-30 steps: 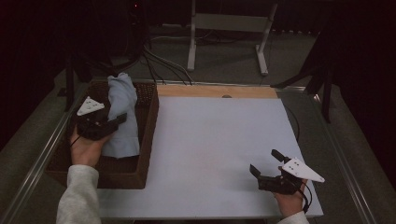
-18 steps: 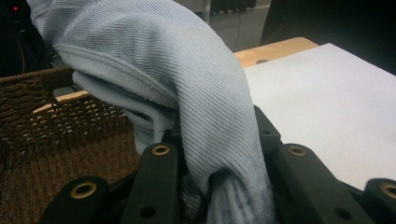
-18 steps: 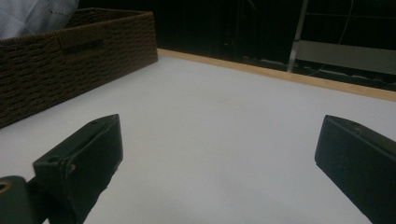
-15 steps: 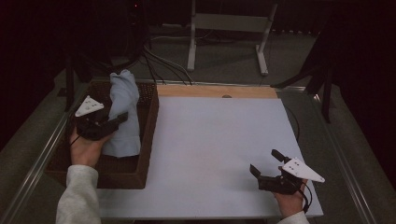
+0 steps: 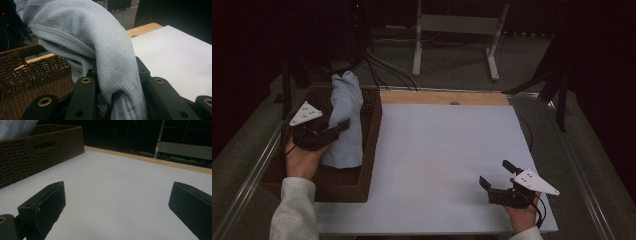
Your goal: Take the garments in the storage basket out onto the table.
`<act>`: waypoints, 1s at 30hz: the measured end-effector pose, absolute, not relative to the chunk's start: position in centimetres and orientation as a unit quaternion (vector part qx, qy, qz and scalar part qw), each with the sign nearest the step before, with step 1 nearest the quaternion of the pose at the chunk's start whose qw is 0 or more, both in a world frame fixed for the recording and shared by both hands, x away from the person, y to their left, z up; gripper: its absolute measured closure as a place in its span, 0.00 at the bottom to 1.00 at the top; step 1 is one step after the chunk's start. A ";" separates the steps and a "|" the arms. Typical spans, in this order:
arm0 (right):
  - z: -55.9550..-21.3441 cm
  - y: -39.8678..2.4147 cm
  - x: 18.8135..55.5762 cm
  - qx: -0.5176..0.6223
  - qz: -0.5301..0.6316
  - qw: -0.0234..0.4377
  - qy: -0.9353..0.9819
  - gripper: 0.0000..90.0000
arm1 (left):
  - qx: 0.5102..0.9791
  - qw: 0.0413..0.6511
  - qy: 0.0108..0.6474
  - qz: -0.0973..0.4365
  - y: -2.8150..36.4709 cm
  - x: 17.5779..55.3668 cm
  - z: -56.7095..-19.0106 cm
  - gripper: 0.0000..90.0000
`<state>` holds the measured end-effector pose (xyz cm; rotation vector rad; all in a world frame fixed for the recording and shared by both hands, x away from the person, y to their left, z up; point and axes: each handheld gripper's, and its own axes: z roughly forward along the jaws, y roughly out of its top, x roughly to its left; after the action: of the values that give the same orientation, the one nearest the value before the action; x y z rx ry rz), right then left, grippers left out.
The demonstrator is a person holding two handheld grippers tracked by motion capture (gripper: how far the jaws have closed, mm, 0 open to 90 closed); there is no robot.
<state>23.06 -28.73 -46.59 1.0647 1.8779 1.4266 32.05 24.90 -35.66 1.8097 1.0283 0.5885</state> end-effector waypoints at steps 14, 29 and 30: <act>-46.6 -28.7 23.1 0.395 0.530 0.273 0.699 0.01 | 0.742 0.479 0.405 0.236 24.1 31.9 -35.2 0.79; -46.6 -28.6 23.1 0.396 0.529 0.271 0.700 0.01 | 0.743 0.481 0.395 0.244 23.9 31.7 -34.0 0.79; -46.6 -28.6 23.1 0.396 0.529 0.272 0.700 0.01 | 0.743 0.483 0.394 0.245 23.9 31.7 -33.9 0.79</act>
<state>23.07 -28.62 -46.62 1.0665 1.8836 1.4246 31.72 23.90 -33.88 1.8098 0.9595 0.5978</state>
